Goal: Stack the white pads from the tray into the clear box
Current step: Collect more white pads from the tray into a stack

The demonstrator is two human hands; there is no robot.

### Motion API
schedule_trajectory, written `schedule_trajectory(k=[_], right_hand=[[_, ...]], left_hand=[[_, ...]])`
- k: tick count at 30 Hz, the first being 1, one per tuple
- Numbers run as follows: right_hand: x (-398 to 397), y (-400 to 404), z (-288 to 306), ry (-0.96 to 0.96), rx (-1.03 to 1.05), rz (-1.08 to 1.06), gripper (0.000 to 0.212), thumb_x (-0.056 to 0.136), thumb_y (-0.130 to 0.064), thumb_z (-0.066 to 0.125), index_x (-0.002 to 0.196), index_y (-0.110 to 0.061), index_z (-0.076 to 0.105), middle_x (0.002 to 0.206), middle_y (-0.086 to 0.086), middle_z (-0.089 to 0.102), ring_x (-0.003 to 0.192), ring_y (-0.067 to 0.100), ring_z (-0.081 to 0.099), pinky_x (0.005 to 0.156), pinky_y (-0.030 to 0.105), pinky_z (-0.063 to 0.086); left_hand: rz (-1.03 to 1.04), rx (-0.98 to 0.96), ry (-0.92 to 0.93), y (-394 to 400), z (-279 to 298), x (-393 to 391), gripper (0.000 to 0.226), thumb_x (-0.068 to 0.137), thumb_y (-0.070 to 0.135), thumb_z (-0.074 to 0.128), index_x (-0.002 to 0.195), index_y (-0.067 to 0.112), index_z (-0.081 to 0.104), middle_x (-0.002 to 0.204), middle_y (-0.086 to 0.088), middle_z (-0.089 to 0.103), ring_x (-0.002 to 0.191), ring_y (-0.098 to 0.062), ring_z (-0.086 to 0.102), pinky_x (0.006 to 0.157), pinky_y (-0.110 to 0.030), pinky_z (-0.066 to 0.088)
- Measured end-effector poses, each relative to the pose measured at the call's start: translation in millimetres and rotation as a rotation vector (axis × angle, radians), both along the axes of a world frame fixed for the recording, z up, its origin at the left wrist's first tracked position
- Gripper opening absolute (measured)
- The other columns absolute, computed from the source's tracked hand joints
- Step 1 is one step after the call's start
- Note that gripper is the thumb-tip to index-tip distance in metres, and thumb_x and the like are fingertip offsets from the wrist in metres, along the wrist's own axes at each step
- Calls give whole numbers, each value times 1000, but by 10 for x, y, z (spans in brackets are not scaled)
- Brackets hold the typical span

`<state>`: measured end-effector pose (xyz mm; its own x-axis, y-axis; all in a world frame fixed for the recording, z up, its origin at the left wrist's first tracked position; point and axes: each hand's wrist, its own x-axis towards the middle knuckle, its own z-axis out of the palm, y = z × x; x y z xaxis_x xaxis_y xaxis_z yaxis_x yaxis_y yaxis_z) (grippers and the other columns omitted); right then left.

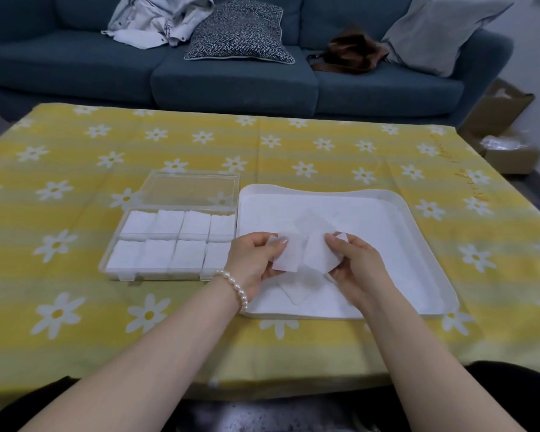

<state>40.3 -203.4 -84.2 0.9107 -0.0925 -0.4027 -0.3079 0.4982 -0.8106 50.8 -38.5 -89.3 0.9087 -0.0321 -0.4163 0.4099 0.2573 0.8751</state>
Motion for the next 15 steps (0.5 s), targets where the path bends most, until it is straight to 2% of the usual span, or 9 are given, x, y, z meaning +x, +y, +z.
schedule_trajectory(k=[2, 6, 9, 11, 13, 15], right_hand=[[-9, 32, 29, -18, -38, 77, 15, 83, 1, 61, 70, -6, 57, 72, 7, 63, 69, 19, 63, 58, 26, 52], [-20, 118, 60, -21, -271, 151, 15, 80, 1, 66, 69, -5, 59, 71, 7, 64, 67, 20, 64, 64, 28, 52], [-20, 160, 69, -29, -335, 122, 14, 76, 2, 70, 69, -5, 60, 72, 10, 64, 66, 23, 62, 60, 28, 51], [-26, 183, 63, -32, -360, 70, 14, 75, 1, 72, 69, -7, 62, 73, 8, 65, 65, 22, 61, 56, 27, 47], [-33, 206, 53, -36, -331, 16, 15, 74, 1, 72, 69, -8, 62, 74, 6, 65, 65, 21, 61, 56, 27, 46], [-44, 228, 51, -41, -255, -23, 16, 74, 3, 71, 69, -7, 60, 74, 4, 64, 64, 19, 61, 54, 26, 48]], left_hand=[[-33, 57, -33, -17, -4, -7, 1, 86, 5, 66, 86, 4, 66, 83, -10, 63, 72, -19, 62, 53, -26, 55], [-45, 83, -79, -30, 27, -35, 7, 83, 2, 68, 84, 9, 69, 82, -3, 68, 74, -13, 65, 60, -23, 55], [-23, -64, -14, -11, 78, -32, 10, 81, 3, 69, 90, 8, 69, 83, -5, 71, 75, -15, 67, 63, -25, 56], [37, -274, 73, 1, 103, -18, 6, 84, 1, 64, 88, 4, 67, 78, -6, 71, 68, -15, 68, 61, -25, 58], [81, -468, 137, 7, 110, -3, 7, 88, 2, 59, 90, 1, 65, 80, -9, 71, 69, -16, 70, 62, -26, 58], [101, -502, 145, 2, 99, 2, 8, 89, 4, 58, 91, 1, 65, 84, -10, 71, 71, -17, 70, 62, -26, 58]])
